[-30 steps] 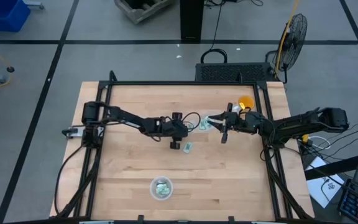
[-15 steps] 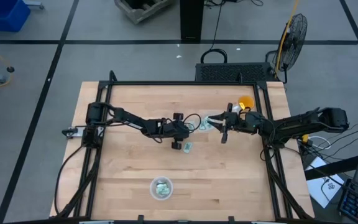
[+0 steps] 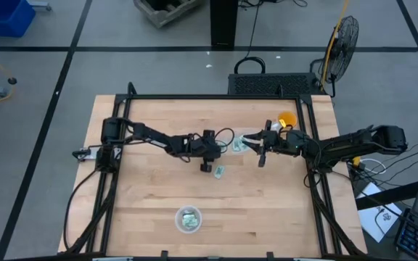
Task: Pick and place Stevia / Truvia into bins
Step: Put the stevia packet into the transparent container
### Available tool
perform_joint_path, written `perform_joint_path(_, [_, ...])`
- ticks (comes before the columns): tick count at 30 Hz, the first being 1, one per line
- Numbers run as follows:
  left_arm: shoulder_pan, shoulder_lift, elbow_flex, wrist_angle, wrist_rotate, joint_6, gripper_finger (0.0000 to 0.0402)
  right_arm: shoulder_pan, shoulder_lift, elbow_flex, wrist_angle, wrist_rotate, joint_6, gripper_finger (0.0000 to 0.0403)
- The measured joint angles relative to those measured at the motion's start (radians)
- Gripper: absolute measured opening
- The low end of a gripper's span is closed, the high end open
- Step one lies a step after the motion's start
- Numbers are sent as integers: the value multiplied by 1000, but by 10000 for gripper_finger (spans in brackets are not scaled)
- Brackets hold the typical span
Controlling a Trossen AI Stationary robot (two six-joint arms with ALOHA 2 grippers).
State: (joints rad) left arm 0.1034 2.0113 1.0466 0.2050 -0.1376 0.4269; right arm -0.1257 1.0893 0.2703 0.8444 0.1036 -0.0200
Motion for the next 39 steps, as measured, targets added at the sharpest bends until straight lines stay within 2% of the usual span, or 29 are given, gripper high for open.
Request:
perform_joint_path(13, [22,0,0,7,6,-10,54,0,0,0,0,0,0,93])
perform_joint_path(20, [21,0,0,8,7,-11,7,0,0,0,1,0,0,93])
perform_joint_path(29, [15,0,0,30,6,-31,4,0,0,0,1,0,0,93])
perform_joint_path(34, [-24,-29,0,8,-87,-68,3,0,0,0,0,0,0,93])
perform_joint_path(39, [-81,-121,0,-87,-204,-69,3,0,0,0,-1,0,0,93])
